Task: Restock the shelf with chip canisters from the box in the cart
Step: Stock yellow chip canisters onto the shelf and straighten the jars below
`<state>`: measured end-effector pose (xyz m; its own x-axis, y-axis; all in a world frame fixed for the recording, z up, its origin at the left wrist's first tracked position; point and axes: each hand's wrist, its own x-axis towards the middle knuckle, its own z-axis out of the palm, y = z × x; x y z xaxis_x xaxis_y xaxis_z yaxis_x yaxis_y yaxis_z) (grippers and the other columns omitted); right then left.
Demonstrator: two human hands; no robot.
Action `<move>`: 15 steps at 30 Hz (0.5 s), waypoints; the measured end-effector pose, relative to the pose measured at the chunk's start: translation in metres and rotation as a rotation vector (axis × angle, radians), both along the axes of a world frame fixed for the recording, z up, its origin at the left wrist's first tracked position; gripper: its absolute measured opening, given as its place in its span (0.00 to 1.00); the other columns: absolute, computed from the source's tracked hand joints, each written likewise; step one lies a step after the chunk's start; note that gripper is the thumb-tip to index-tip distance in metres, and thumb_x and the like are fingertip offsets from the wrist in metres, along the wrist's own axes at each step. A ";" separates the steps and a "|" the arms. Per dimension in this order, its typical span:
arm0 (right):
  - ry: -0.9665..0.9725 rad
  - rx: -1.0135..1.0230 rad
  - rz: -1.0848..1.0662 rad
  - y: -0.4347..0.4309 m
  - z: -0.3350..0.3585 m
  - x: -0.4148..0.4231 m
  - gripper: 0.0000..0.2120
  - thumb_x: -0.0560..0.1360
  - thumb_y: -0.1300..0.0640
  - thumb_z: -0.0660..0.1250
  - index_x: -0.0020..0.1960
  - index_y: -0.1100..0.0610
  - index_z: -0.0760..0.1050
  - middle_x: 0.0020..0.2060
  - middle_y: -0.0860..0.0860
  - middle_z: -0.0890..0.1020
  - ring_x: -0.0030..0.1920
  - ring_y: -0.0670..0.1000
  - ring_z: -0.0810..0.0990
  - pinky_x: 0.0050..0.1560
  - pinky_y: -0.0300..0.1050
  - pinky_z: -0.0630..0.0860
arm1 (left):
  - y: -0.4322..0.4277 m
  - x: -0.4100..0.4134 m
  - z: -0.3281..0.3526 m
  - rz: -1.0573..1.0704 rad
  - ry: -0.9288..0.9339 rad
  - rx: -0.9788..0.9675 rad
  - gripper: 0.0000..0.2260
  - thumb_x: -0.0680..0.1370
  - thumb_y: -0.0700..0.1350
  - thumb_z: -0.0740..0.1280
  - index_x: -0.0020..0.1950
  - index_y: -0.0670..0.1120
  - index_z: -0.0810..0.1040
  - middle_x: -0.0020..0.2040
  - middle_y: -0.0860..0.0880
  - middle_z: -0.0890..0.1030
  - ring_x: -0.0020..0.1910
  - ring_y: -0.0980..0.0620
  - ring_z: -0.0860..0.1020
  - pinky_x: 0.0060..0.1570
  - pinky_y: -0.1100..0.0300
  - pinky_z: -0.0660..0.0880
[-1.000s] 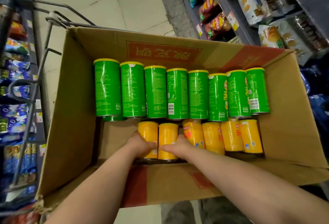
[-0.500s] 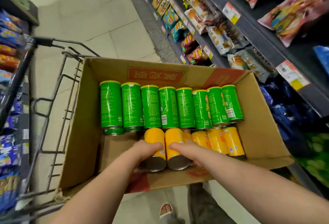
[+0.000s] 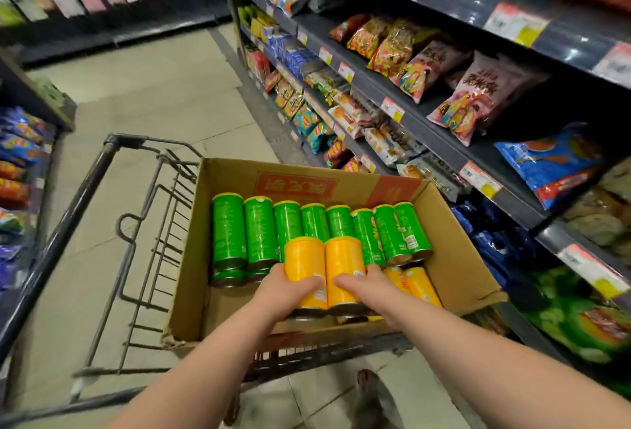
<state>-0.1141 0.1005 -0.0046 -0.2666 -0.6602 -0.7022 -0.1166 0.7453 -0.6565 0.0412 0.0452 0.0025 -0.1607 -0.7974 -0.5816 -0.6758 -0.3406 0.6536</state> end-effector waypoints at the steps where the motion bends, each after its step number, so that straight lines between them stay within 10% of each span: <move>1: 0.010 -0.024 -0.007 0.005 0.007 0.002 0.31 0.73 0.48 0.69 0.69 0.57 0.61 0.57 0.54 0.73 0.52 0.52 0.73 0.52 0.43 0.70 | 0.003 0.003 0.004 -0.006 0.017 -0.017 0.28 0.71 0.54 0.73 0.66 0.45 0.67 0.53 0.48 0.75 0.50 0.48 0.77 0.51 0.55 0.75; 15: 0.109 -0.205 -0.253 0.097 0.061 0.030 0.33 0.71 0.49 0.71 0.71 0.57 0.61 0.62 0.54 0.74 0.59 0.53 0.75 0.60 0.50 0.74 | 0.067 0.019 0.043 -0.156 0.262 -0.160 0.32 0.61 0.61 0.75 0.59 0.48 0.72 0.54 0.47 0.80 0.50 0.49 0.79 0.55 0.52 0.76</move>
<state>-0.0843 0.1973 0.0566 -0.5060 -0.6879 -0.5203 -0.0230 0.6138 -0.7892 0.0604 0.1117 0.0451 -0.4153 -0.8293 -0.3738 -0.5139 -0.1252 0.8487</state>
